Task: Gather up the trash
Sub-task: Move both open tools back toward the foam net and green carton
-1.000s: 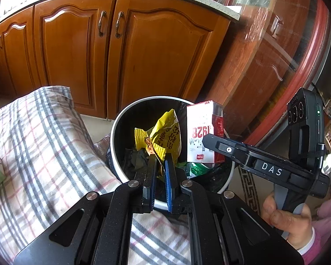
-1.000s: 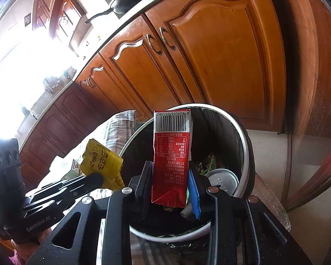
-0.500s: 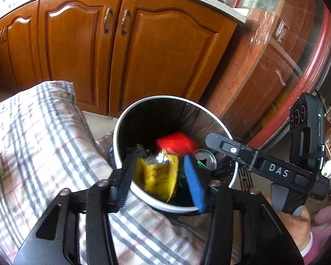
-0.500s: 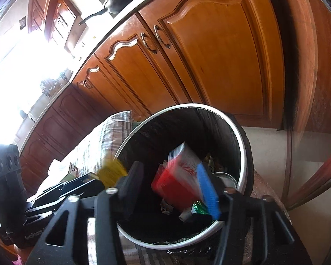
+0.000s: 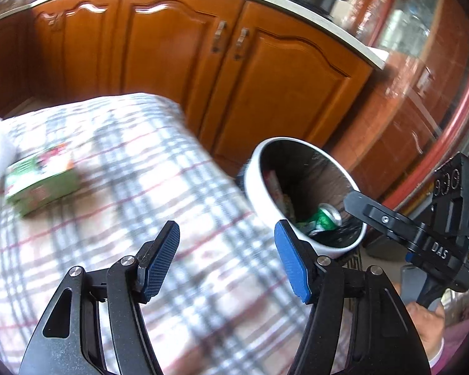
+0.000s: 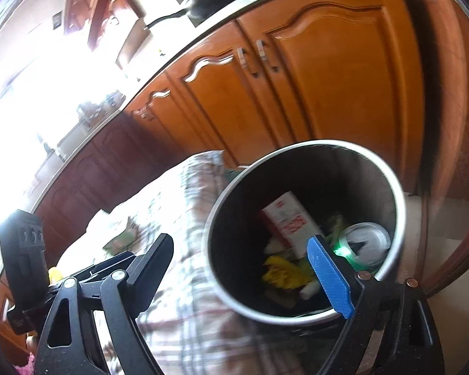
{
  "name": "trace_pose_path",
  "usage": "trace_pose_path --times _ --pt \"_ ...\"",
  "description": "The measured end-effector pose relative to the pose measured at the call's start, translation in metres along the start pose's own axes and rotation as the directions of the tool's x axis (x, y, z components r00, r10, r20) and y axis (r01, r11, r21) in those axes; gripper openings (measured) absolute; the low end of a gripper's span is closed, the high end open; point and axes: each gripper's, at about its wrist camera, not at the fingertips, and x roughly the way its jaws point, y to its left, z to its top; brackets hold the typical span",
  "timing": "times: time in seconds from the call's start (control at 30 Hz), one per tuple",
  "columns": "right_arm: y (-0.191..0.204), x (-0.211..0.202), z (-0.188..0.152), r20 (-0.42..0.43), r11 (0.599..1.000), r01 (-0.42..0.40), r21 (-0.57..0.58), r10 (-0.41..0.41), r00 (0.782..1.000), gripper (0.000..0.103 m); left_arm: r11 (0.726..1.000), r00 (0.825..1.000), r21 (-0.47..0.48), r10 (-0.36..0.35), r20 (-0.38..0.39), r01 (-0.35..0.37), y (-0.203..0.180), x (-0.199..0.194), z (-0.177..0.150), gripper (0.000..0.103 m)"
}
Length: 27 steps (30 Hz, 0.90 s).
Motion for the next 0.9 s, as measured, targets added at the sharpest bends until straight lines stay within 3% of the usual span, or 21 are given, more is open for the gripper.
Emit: trace_pose_path --times 0.47,0.9 --pt "0.094 0.050 -0.028 -0.119 0.984 -0.131 -0.120 0.116 0.986 0.090 0.981 0.992 -0.158 0.121 0.035 -0.114 0.099 -0.060 -0.033 0.064" --pt "0.155 0.101 -0.037 -0.222 0.949 -0.206 -0.240 0.153 0.963 0.090 0.952 0.972 -0.225 0.229 0.060 -0.210 0.165 -0.083 -0.024 0.064"
